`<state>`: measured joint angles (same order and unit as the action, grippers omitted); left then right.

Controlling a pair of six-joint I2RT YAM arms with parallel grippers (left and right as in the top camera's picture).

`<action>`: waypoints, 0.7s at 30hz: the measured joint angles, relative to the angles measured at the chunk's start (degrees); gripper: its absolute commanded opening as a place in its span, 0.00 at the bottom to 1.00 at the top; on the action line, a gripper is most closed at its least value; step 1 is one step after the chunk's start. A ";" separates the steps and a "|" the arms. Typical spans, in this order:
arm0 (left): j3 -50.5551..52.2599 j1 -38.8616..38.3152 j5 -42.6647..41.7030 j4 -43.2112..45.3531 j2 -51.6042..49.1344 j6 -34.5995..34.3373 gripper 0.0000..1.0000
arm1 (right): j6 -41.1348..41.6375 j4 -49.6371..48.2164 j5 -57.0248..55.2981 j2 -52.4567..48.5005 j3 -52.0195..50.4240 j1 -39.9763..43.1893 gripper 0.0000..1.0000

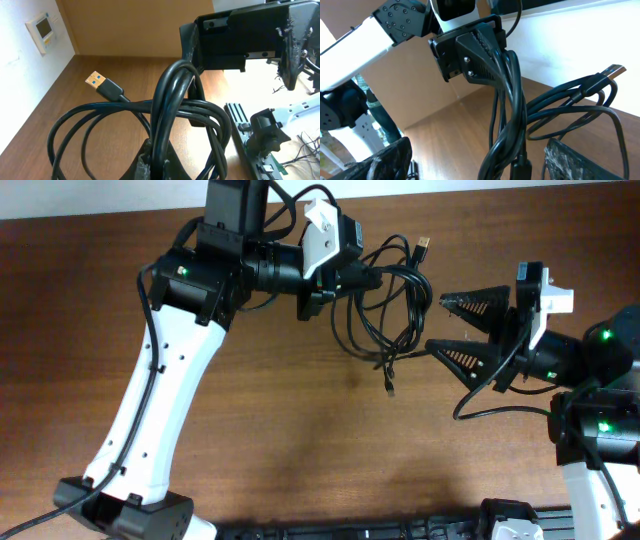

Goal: Untangle cables

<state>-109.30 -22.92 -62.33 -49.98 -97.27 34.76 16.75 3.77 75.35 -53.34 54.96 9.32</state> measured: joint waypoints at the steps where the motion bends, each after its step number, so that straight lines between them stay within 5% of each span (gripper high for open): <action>1: 0.00 -0.17 -0.20 0.00 0.00 -0.15 0.00 | -0.02 0.00 0.02 0.00 0.00 0.00 0.82; 4: 0.00 -1.22 -0.24 0.00 0.00 -0.17 0.00 | 0.04 0.00 0.02 0.00 0.00 0.00 0.79; 6: 0.00 -2.80 -0.37 0.00 0.00 -0.24 0.00 | -0.07 -0.02 0.00 0.00 0.00 0.00 0.64; 7: 0.00 -3.69 -0.39 0.00 0.00 -0.33 0.00 | 0.09 -0.02 0.00 0.00 0.00 0.00 0.50; 8: 0.00 -4.46 -0.33 0.00 0.00 -0.33 0.00 | 0.20 -0.07 -0.04 0.00 0.00 0.00 0.24; 10: 0.00 -5.75 0.11 -0.07 0.00 -0.33 0.00 | 0.02 -0.15 -0.07 0.00 0.00 0.02 0.04; 21: 0.00 -5.88 2.19 -0.22 0.00 -0.35 0.00 | 0.00 1.81 -4.59 0.02 0.00 -0.33 0.04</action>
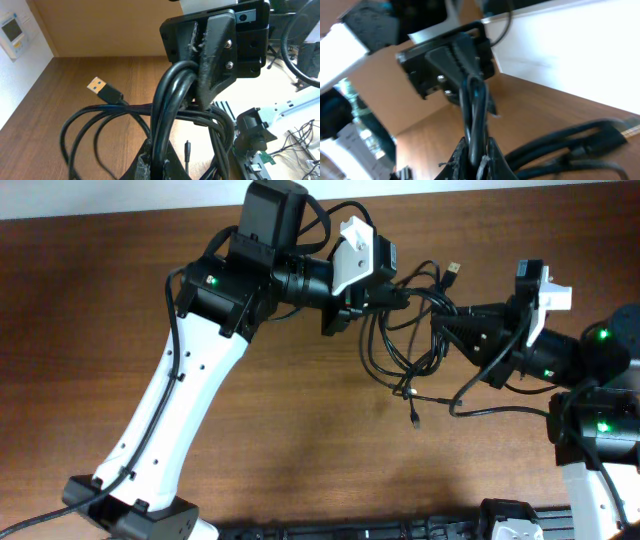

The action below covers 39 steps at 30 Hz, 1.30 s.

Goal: Untangle cables

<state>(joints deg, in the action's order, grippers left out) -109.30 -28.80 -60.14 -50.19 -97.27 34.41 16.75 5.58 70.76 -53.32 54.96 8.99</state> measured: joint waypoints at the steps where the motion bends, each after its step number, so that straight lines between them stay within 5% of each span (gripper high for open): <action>1: 0.00 0.04 0.55 -0.22 0.00 -0.02 0.00 | -0.11 1.29 -2.10 0.04 0.00 -0.15 0.04; 23: 0.22 -0.39 4.70 -4.83 -0.81 -1.29 0.00 | -0.85 10.29 -30.71 1.75 0.24 -3.13 0.04; 31: 0.22 0.96 2.93 -9.18 -0.39 -1.07 0.00 | -0.22 10.47 -55.17 -0.13 0.26 -0.07 0.06; 34: 0.22 0.96 2.51 -9.16 -0.37 -1.07 0.00 | -0.07 10.58 -57.29 -0.11 0.26 -0.07 0.13; 39: 0.22 0.96 3.26 -7.56 -0.37 -1.20 0.00 | -0.42 12.48 -53.02 -0.11 0.26 -0.07 0.46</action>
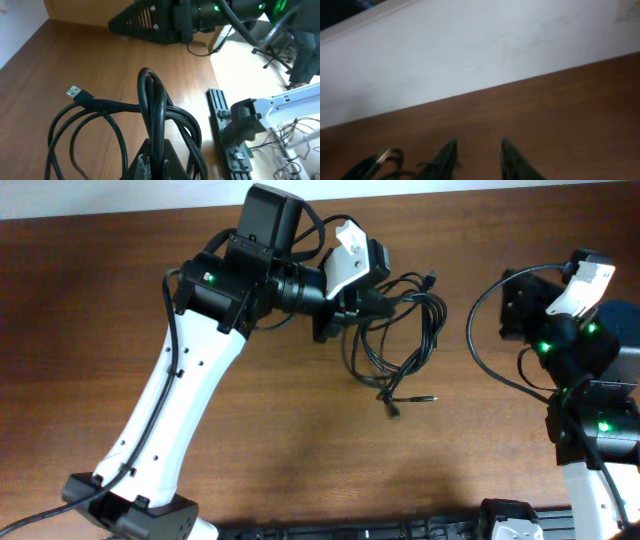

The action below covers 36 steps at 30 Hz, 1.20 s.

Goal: Untangle cables

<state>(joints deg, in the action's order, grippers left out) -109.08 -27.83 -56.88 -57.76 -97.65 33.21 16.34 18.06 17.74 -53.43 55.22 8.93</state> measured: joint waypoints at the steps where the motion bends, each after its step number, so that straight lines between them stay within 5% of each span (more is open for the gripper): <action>1: 0.00 0.00 0.20 0.66 0.00 -0.28 0.00 | 0.37 0.39 2.29 0.00 -0.02 0.00 0.48; 17: 0.04 0.00 9.66 17.22 0.00 -22.67 0.00 | -1.64 0.37 35.41 0.02 -0.02 0.00 0.49; 28: 0.04 0.00 7.30 19.28 0.00 -27.26 0.00 | -1.81 -0.07 40.92 0.02 -0.02 0.00 0.49; 32: 0.04 0.00 4.13 20.52 0.00 -27.32 0.00 | -1.79 -0.04 41.16 0.02 -0.02 0.00 0.27; 34: 0.04 0.00 3.41 20.57 0.00 -27.32 0.00 | -1.68 -0.26 41.77 0.02 -0.02 0.00 0.04; 36: 0.04 0.00 2.86 20.68 0.02 -27.32 0.00 | -1.75 -0.20 41.97 0.00 -0.04 0.00 0.04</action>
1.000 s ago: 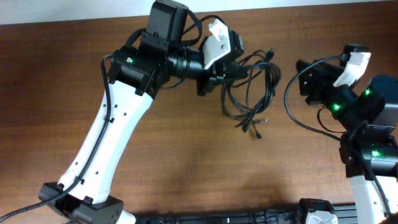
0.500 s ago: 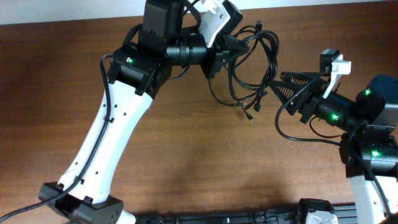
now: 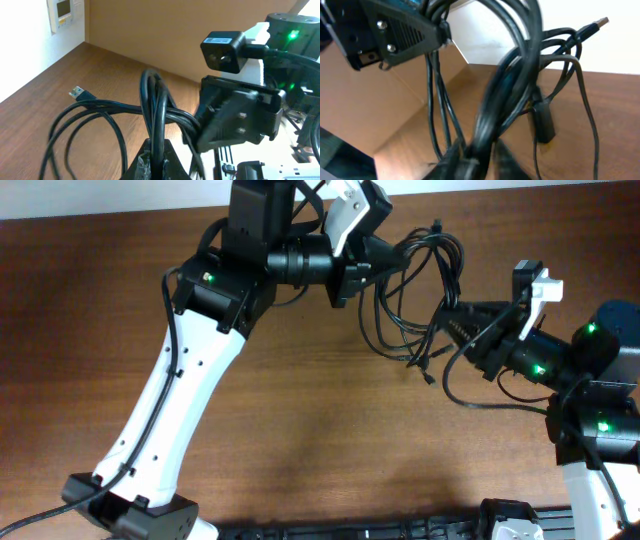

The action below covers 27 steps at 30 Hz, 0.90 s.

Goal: Untangle cables

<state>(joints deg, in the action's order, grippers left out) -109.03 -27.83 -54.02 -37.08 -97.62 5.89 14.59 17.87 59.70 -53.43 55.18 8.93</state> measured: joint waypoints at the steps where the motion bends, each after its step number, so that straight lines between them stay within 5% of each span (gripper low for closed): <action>1: 0.00 0.04 -0.09 0.11 0.02 0.00 0.00 | -0.04 0.13 0.00 0.00 0.00 0.00 0.04; 8: 0.00 0.04 2.03 0.09 0.02 -0.20 0.00 | -0.02 0.11 1.05 0.00 0.00 0.00 0.04; 16: 0.00 -0.24 14.73 -3.87 0.02 -6.95 0.00 | -1.79 0.11 4.37 0.00 -0.02 0.00 0.04; 19: 0.00 -0.37 16.68 -4.33 0.02 -8.35 0.39 | -2.08 0.09 4.55 0.00 0.00 0.00 0.04; 20: 0.00 -0.37 17.20 -4.33 0.02 -8.57 0.69 | -2.27 0.11 4.85 0.00 -0.02 0.00 0.04; 21: -0.02 -0.33 18.12 -4.24 0.02 -8.57 0.82 | -2.45 0.15 5.20 0.02 0.00 0.00 0.04; 22: -0.02 -0.31 18.71 -4.37 0.02 -8.87 0.89 | -2.60 0.15 5.40 0.00 0.00 0.00 0.04; 27: -0.02 -0.11 19.80 -5.33 0.02 -8.96 0.87 | -3.02 0.33 5.99 0.00 0.00 0.00 0.04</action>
<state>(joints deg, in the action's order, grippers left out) -109.06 -27.94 -34.22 -42.41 -97.60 -3.07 11.57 18.20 65.69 -53.43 55.18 8.93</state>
